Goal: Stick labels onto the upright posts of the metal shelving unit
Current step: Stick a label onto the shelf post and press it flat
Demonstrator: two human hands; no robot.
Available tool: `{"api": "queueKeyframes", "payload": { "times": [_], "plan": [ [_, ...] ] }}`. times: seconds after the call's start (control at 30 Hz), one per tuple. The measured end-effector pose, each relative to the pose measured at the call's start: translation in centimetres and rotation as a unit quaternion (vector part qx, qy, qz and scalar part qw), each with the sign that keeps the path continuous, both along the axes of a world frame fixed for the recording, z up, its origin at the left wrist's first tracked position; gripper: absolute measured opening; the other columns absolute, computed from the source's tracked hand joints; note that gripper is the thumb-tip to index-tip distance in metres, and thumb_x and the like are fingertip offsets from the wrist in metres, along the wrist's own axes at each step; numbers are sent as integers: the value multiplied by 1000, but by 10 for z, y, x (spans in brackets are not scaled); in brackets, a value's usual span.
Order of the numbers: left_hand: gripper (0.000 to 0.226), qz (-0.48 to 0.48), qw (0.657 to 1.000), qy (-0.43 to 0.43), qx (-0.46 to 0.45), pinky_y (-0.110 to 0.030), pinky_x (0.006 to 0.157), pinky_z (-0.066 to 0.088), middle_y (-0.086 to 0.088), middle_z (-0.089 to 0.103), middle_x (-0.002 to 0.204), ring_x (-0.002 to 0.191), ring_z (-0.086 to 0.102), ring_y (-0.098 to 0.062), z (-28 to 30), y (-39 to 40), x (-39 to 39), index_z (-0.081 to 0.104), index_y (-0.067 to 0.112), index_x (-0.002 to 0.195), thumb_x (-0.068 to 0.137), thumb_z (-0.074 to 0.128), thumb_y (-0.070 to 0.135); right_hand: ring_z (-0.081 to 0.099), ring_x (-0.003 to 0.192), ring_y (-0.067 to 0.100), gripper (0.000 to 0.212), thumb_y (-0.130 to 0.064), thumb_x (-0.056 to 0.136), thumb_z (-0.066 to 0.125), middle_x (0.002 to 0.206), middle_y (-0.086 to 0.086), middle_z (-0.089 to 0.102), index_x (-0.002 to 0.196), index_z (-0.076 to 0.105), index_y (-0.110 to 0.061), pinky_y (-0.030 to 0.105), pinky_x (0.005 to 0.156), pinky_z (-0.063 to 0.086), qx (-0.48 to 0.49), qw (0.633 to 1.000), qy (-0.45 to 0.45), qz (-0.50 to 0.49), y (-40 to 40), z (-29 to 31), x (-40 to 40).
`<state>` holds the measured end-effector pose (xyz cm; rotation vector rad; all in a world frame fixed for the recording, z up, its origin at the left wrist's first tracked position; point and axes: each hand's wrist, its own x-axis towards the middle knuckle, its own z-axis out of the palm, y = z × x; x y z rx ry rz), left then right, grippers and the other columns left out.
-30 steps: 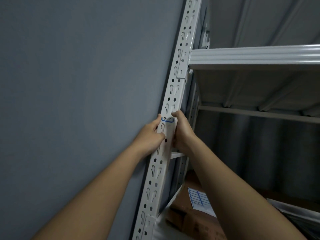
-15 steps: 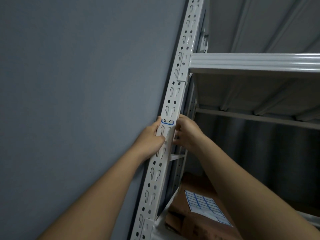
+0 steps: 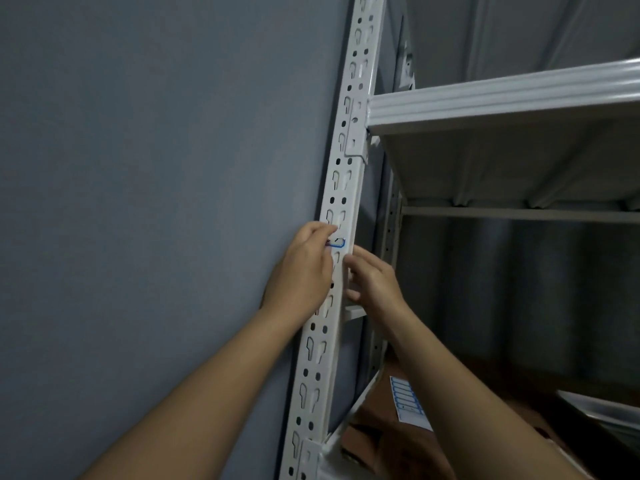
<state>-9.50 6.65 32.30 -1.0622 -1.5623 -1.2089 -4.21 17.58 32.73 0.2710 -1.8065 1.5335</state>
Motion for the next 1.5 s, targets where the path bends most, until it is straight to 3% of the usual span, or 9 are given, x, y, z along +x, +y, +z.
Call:
{"api": "queueKeyframes", "payload": {
  "times": [0.07,0.17,0.47,0.77,0.93,1.03,1.13,1.3,1.5],
  "plan": [
    [28,23,1000,13,-4,-37,90,47,0,53,125,108,55,-20,8,3,-1,59,11,121,96,46,12,68,93,20,32,-9,96,51,108,7,70,123,62,-23,28,68,58,61,998,16,-12,5,-4,-1],
    [21,77,996,45,-19,-35,78,47,1,57,114,100,56,-19,12,7,0,63,15,110,94,49,15,66,102,26,34,-12,95,54,106,8,70,122,60,-32,40,89,56,135,988,40,-66,7,-6,-6],
    [12,171,971,153,-64,-27,65,36,-1,60,101,91,57,-21,15,0,-11,65,13,98,92,56,18,63,103,8,40,-18,96,51,115,-7,66,133,52,-33,30,96,50,151,985,55,-68,15,-10,-19],
    [12,229,932,233,-158,-44,62,49,-10,58,94,88,55,-28,37,-6,-10,61,6,90,91,55,16,66,95,20,44,-23,96,53,105,-2,69,137,49,-36,39,93,53,142,986,60,-56,18,-14,-23],
    [24,292,881,312,-202,-25,43,34,-7,58,81,68,57,-24,43,-10,-6,58,8,79,87,42,24,62,105,16,43,-26,96,53,116,-1,65,137,47,-40,40,98,49,138,988,59,-46,20,-15,-25],
    [22,291,892,300,-173,-23,46,32,-6,59,80,67,58,-24,41,-8,-7,59,8,78,86,45,24,64,98,15,42,-26,96,53,109,-2,67,135,48,-42,40,95,51,133,988,67,-38,21,-18,-28],
    [12,266,912,261,-172,-31,52,40,-7,59,87,75,59,-25,40,-6,-7,60,7,85,88,58,18,64,95,11,42,-26,97,52,104,-7,66,135,48,-43,34,91,52,127,989,74,-35,20,-18,-27],
    [8,185,940,219,-188,-39,67,50,5,55,91,80,55,-15,43,-14,-14,63,13,92,90,59,20,65,85,9,41,-24,97,52,90,-13,64,134,49,-39,30,85,54,123,989,72,-34,18,-19,-24],
    [5,150,968,161,-120,-39,68,52,8,66,86,79,63,-17,44,-13,-17,76,19,85,81,71,20,60,74,-2,41,-21,97,51,88,-17,64,135,50,-37,19,79,48,119,989,77,-34,16,-19,-23]
  ]
}}
